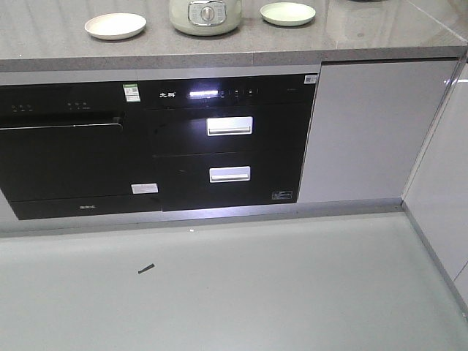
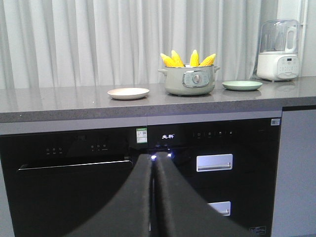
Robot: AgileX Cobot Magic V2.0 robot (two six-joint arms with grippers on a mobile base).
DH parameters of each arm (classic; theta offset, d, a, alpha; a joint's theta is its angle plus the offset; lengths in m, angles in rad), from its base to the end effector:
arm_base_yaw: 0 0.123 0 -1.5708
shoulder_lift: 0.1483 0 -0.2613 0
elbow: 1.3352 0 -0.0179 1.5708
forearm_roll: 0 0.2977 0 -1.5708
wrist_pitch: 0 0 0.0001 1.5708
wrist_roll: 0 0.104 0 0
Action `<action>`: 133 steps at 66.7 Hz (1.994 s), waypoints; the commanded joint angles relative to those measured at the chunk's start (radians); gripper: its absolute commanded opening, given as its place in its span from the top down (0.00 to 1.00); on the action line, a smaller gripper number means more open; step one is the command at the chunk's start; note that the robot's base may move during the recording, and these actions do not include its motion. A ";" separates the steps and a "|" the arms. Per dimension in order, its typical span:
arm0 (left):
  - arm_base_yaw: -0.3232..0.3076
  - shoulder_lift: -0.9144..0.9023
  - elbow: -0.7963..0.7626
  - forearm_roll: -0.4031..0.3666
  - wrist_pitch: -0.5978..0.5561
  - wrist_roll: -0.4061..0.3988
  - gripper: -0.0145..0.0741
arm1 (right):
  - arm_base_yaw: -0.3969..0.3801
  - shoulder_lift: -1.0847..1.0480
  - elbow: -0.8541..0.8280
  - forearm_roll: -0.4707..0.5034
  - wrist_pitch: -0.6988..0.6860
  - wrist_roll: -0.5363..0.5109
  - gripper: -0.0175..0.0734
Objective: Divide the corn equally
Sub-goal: 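Continue driving forward and stop facing the corn pot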
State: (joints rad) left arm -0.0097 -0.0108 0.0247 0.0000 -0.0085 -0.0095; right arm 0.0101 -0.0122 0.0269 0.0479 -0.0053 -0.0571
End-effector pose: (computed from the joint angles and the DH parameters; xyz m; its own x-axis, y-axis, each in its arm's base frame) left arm 0.1404 -0.0014 0.2069 0.0817 -0.0103 -0.9966 0.0105 0.9999 -0.0095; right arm 0.1404 0.0014 0.2059 0.0779 -0.0084 -0.9969 -0.0091 0.9999 -0.0092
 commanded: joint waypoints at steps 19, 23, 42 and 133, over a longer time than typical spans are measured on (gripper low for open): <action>0.003 -0.017 -0.017 -0.010 -0.073 -0.003 0.84 | -0.004 -0.009 0.009 -0.010 -0.073 -0.007 0.81; 0.003 -0.017 -0.017 -0.010 -0.073 -0.003 0.84 | -0.004 -0.009 0.009 -0.010 -0.073 -0.007 0.81; 0.003 -0.017 -0.017 -0.010 -0.073 -0.003 0.84 | -0.004 -0.009 0.009 -0.010 -0.073 -0.007 0.81; 0.003 -0.017 -0.017 -0.010 -0.073 -0.003 0.84 | -0.004 -0.009 0.009 -0.010 -0.074 -0.007 0.81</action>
State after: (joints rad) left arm -0.0097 -0.0108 0.0247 0.0000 -0.0085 -0.0095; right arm 0.0101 -0.0122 0.0269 0.0479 -0.0053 -0.0571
